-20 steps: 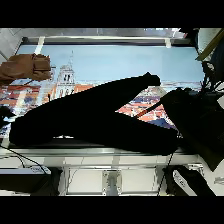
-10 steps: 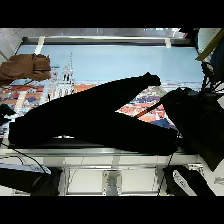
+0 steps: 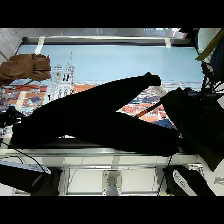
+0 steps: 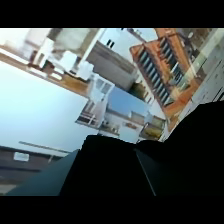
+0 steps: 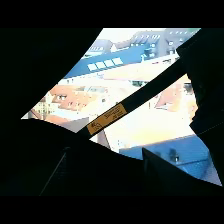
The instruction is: Fold the clothes and pants, and hang the long-sleeved shirts on hangers.
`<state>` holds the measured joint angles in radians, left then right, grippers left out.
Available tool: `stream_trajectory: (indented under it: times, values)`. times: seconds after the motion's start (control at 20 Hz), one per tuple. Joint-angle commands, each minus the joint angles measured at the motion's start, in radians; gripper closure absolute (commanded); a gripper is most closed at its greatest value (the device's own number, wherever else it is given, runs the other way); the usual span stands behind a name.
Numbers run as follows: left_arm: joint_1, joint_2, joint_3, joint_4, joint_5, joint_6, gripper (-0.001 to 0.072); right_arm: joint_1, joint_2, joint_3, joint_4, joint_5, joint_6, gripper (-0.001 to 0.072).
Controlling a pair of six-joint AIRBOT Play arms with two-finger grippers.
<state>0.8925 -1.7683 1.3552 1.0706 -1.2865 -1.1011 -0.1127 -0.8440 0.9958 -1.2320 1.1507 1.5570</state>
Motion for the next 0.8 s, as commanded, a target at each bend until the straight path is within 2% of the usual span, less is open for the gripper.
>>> stream_trajectory:
  times: [0.0,0.05,0.1,0.25,0.3,0.35,0.4,0.75]
  values:
    - [-0.003,-0.009,0.001,-0.01,-0.043,0.047,0.0521,0.001,-0.001,0.0,0.0,0.001,0.003,0.0227]
    - [-0.004,-0.009,0.001,-0.01,-0.043,0.047,0.0624,0.001,-0.001,0.0,0.0,0.001,0.003,0.0227]
    - [-0.006,-0.008,0.001,-0.009,-0.045,0.048,0.0626,0.001,-0.001,0.0,0.0,0.001,0.003,0.0227]
    - [-0.006,-0.003,0.002,-0.01,-0.077,0.121,0.0652,0.001,-0.001,0.0,-0.002,0.001,0.003,0.0227]
    - [-0.006,0.001,0.002,-0.01,-0.085,0.135,0.0593,0.001,-0.001,0.0,-0.002,0.001,0.003,0.0227]
    - [-0.004,0.005,0.005,-0.009,-0.087,0.14,0.037,0.001,-0.001,0.0,-0.002,0.001,0.003,0.0227]
    - [0.0,0.006,0.017,-0.009,-0.099,0.141,0.0218,0.001,-0.001,0.0,-0.002,0.002,0.003,0.0227]
    - [0.005,0.004,0.037,0.011,-0.184,0.219,0.0223,0.001,-0.001,0.0,-0.002,0.001,0.003,0.0227]
